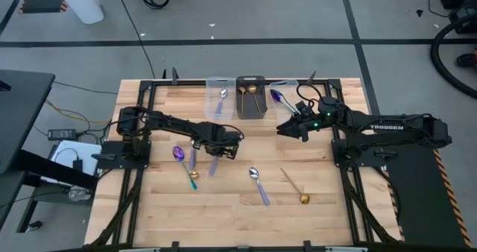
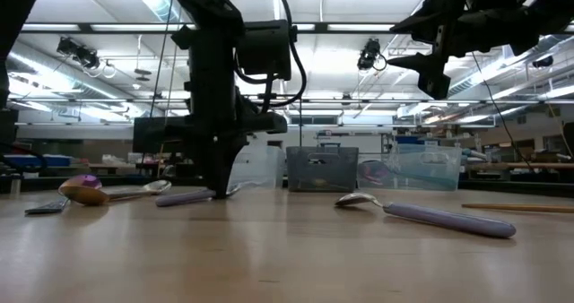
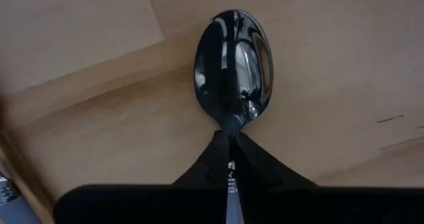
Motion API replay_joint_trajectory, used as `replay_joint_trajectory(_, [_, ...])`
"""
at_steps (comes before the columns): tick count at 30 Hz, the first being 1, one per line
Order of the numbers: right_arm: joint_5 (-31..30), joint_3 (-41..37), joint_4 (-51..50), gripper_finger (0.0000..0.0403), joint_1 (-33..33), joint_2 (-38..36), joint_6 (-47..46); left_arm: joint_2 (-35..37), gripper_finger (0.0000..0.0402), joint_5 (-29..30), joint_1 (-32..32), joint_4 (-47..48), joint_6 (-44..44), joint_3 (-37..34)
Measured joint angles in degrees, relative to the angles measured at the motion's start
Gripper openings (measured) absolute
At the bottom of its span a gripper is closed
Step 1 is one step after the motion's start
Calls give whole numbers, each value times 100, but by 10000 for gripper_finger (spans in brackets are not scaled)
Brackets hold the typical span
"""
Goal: Sort silverware by color (type)
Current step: Put the purple spoon into the left transparent bin
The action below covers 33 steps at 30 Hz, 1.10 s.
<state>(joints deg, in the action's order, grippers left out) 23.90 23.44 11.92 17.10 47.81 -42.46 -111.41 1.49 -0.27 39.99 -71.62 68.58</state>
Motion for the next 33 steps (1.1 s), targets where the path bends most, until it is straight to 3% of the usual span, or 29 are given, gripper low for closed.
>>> replay_joint_trajectory(4, [13, -1, 0, 225, -1, 0, 4, 218, 14, 48, 114, -66, -89, -34])
replay_joint_trajectory(10, [73, -2, 2, 225, -11, 2, 20, 665, 2, 597, 379, 10, -51, -26])
replay_joint_trajectory(19, [131, -6, 2, 225, -11, 2, 63, 1128, 0, 705, 845, 8, 489, -12])
replay_joint_trajectory(33, [77, -7, 44, 225, 27, 2, 141, 1357, 0, 840, 2028, 88, 2728, 1366])
